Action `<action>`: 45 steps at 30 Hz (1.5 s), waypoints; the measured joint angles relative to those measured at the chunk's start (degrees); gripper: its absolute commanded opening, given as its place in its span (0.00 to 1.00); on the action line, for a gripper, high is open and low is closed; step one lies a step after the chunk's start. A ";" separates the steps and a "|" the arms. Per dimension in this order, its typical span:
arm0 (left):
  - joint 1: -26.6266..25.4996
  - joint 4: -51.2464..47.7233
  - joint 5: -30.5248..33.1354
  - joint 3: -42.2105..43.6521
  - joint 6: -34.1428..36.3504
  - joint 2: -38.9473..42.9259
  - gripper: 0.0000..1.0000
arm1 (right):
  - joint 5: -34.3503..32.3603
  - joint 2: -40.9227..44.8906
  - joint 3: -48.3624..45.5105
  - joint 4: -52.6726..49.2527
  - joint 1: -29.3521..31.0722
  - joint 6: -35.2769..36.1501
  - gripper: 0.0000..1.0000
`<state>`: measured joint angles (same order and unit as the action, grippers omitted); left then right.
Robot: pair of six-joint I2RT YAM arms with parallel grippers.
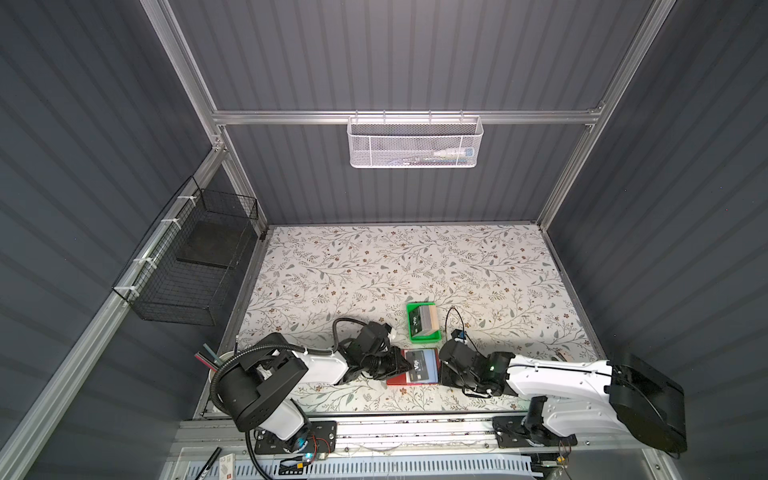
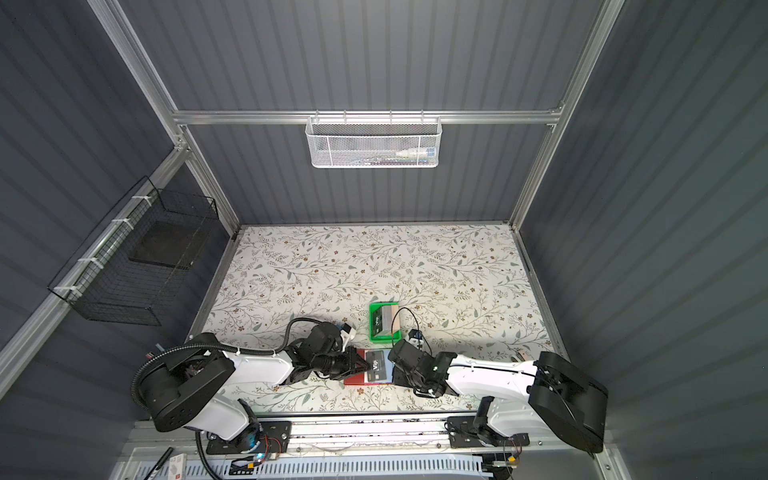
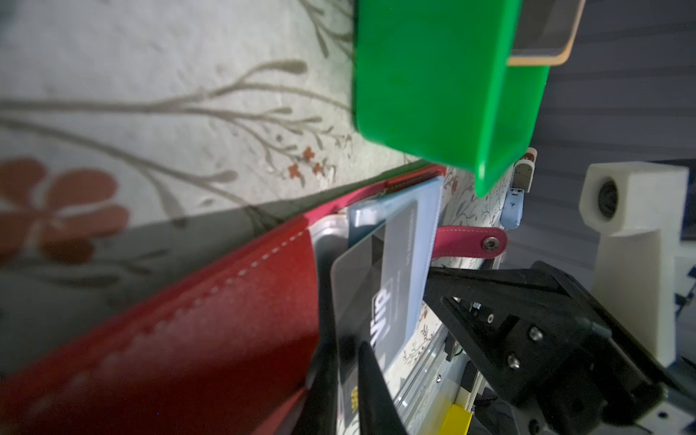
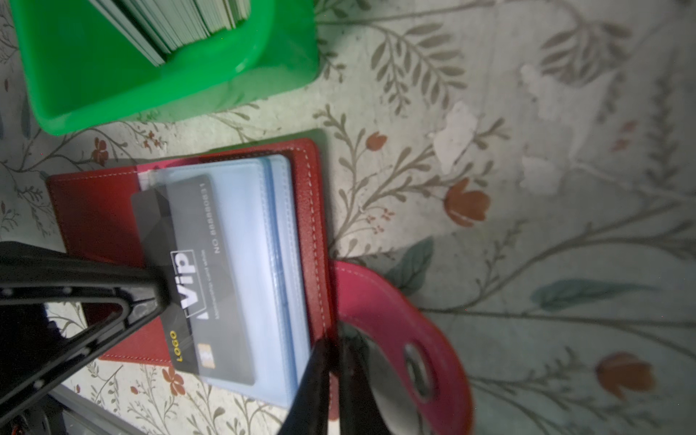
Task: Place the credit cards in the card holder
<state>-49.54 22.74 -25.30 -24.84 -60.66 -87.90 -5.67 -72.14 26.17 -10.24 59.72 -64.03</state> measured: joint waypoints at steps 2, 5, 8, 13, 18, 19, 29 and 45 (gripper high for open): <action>0.00 -0.15 0.07 -0.26 0.00 -0.02 0.13 | -0.07 -0.09 0.00 0.07 0.04 0.00 0.10; -0.04 -0.11 0.26 -0.76 0.00 -0.39 0.14 | -0.13 -0.15 0.04 0.13 0.07 0.00 0.10; -0.39 0.04 0.37 -1.33 0.00 -1.27 0.15 | -0.15 -0.24 0.11 0.13 0.07 0.00 0.10; -0.76 -0.11 0.66 -2.16 0.44 -1.88 0.16 | -0.20 -0.37 0.22 0.07 0.11 0.00 0.10; -1.36 -1.86 1.66 -3.41 2.40 -2.01 0.17 | -0.35 -0.46 0.31 -0.07 0.22 0.00 0.10; -1.46 -2.43 1.81 -3.74 2.89 -2.01 0.17 | -0.35 -0.48 0.37 -0.11 0.22 0.00 0.09; -3.48 -6.91 2.23 -7.48 7.13 -2.78 0.18 | -0.55 -1.99 1.97 -1.51 0.26 0.28 0.09; -4.55 -8.81 6.86 -4.26 6.21 2.71 0.24 | -1.51 0.02 1.95 -2.84 0.26 1.64 0.15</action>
<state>-54.08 13.93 -18.44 -29.10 -54.46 -85.19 -7.18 -72.12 28.12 -13.08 59.99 -62.39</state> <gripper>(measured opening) 0.227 0.137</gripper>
